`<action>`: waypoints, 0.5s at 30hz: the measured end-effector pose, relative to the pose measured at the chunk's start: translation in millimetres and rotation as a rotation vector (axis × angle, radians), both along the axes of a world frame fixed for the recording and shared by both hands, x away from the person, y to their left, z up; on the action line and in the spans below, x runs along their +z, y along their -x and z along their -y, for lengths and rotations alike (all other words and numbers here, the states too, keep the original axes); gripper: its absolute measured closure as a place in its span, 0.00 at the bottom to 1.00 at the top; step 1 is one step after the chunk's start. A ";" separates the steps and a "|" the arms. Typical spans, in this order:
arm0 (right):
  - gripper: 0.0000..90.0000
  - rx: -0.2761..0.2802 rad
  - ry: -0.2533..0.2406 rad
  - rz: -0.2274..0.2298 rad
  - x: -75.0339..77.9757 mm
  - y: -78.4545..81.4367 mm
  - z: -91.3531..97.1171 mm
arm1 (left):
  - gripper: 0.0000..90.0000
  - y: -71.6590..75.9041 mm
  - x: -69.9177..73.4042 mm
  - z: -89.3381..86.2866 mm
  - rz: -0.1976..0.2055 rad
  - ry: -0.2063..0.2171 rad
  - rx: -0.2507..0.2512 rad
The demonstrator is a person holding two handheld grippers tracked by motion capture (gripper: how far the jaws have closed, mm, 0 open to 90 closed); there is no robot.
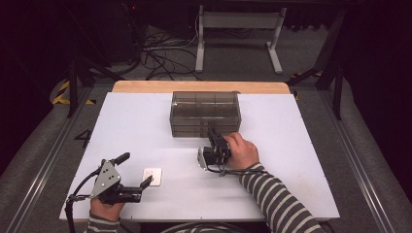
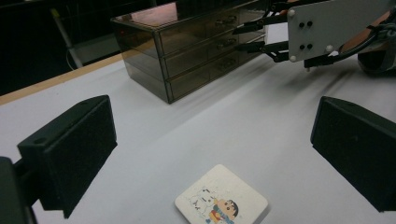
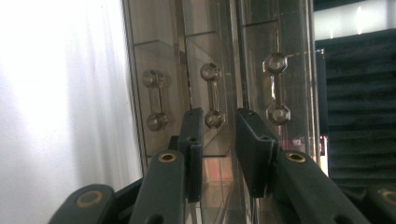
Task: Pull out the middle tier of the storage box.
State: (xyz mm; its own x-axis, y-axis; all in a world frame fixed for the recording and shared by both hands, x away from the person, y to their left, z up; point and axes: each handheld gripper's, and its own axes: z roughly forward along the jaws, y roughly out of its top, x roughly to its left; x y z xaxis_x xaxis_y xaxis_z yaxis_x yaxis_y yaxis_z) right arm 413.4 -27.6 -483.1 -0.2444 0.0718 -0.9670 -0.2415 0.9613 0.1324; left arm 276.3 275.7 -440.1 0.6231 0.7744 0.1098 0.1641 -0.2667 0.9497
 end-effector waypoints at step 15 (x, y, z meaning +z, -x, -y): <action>0.87 -0.030 0.027 0.016 -4.1 -3.7 -5.5 | 0.01 -0.5 0.1 -0.1 0.003 -0.007 -0.001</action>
